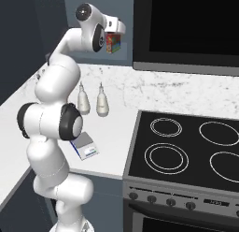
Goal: Pick the cereal and place it on the digital scale for weighing, and close the cabinet.
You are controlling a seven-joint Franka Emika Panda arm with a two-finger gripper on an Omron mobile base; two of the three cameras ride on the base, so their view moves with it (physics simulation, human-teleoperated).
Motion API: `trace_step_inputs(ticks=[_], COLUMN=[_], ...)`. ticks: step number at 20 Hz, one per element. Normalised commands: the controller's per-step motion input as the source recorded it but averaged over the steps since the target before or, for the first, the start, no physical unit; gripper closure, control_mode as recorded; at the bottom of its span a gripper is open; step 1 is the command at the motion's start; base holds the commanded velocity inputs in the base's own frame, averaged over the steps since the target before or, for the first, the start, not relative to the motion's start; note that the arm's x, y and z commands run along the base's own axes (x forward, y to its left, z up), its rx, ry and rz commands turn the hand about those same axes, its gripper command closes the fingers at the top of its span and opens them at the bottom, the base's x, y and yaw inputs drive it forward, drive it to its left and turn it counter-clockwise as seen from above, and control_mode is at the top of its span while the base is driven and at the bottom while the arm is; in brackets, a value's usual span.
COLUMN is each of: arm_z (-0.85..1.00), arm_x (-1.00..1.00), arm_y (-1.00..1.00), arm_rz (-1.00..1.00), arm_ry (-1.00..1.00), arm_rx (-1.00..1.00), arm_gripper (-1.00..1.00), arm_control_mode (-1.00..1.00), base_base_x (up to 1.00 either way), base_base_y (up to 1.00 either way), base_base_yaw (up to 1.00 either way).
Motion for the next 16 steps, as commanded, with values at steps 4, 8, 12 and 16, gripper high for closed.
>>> trace_step_inputs(ticks=[4, 8, 12, 16], arm_z=[-0.08, -0.13, -0.09, -0.05], arm_x=[0.25, 0.32, 0.25, 0.07], arm_y=[0.0, 0.0, -0.01, -0.01], arm_rz=[0.0, 0.0, 0.0, 0.0], arm_ry=[0.0, 0.0, 0.0, 0.0], arm_rx=[0.0, 0.0, 0.0, 0.0], arm_gripper=[-1.0, 1.0, 1.0, 1.0], arm_control_mode=[-1.0, -1.0, -1.0, -1.0], base_base_x=[0.0, 0.0, 0.0, 0.0], base_base_y=[0.0, 0.0, 0.0, 0.0], base_base_yaw=[0.0, 0.0, 0.0, 0.0])
